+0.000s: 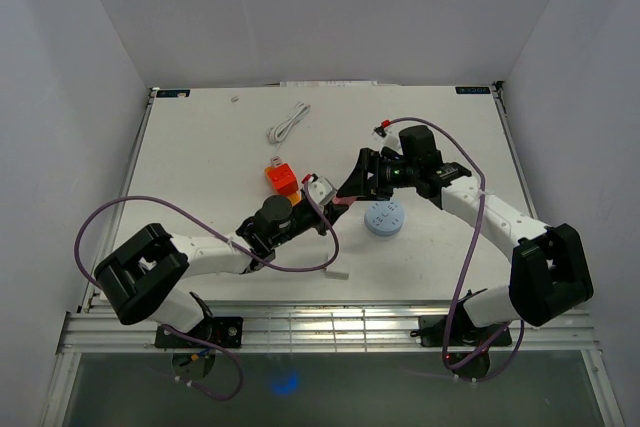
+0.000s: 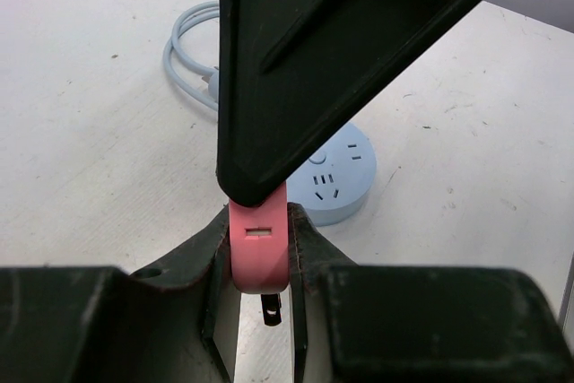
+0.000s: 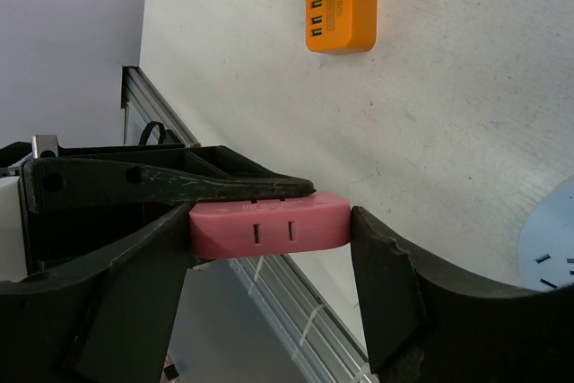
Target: Insert the plug
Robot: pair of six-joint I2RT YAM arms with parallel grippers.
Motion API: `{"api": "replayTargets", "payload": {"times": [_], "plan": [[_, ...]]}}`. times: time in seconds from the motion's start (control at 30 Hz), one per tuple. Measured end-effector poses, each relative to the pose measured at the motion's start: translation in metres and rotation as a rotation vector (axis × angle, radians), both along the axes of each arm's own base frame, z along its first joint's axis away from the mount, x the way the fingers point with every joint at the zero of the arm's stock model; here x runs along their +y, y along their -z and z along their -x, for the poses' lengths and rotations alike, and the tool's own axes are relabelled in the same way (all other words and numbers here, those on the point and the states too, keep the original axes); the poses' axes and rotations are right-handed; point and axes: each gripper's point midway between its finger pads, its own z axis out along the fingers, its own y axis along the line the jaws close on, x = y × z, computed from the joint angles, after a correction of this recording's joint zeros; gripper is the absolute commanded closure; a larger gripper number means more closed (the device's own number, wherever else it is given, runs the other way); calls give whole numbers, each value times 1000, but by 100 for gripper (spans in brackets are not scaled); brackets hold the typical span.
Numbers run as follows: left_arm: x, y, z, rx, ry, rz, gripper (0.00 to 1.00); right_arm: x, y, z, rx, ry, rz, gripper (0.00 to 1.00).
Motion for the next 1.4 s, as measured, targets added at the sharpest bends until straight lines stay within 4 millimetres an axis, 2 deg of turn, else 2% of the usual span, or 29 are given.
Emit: {"api": "replayTargets", "payload": {"times": [0.13,0.2,0.27,0.3,0.4,0.43,0.6,0.73,0.93,1.13,1.27,1.4], "plan": [[0,-1,-1,-3,-11,0,100,-1,0,0,-2,-4,-2,41],[0,-1,-1,-3,-14,0,84,-1,0,0,-4,-7,-2,46],[0,-1,-1,-4,-16,0,69,-1,0,0,-5,-8,-2,47],[0,-1,-1,-5,-16,-1,52,-1,0,0,-6,-9,-2,47],[1,0,-2,-6,-21,-6,31,-1,0,0,-6,-8,-2,48],[2,0,-3,-7,-26,-7,28,-1,0,-1,-7,-5,0,48],[4,0,-6,-1,-56,-2,19,-9,3,-9,-31,32,28,49],[10,-10,-11,-5,-102,23,9,-27,6,-23,-76,101,88,52],[29,-35,-13,-22,-185,96,3,-59,11,-39,-206,178,238,54],[44,-52,-15,-17,-259,162,2,-89,9,-50,-411,205,388,54],[43,-46,-15,6,-261,159,2,-104,19,-46,-517,205,444,54],[40,-31,-14,45,-253,129,2,-112,43,-44,-555,185,487,54]]}}
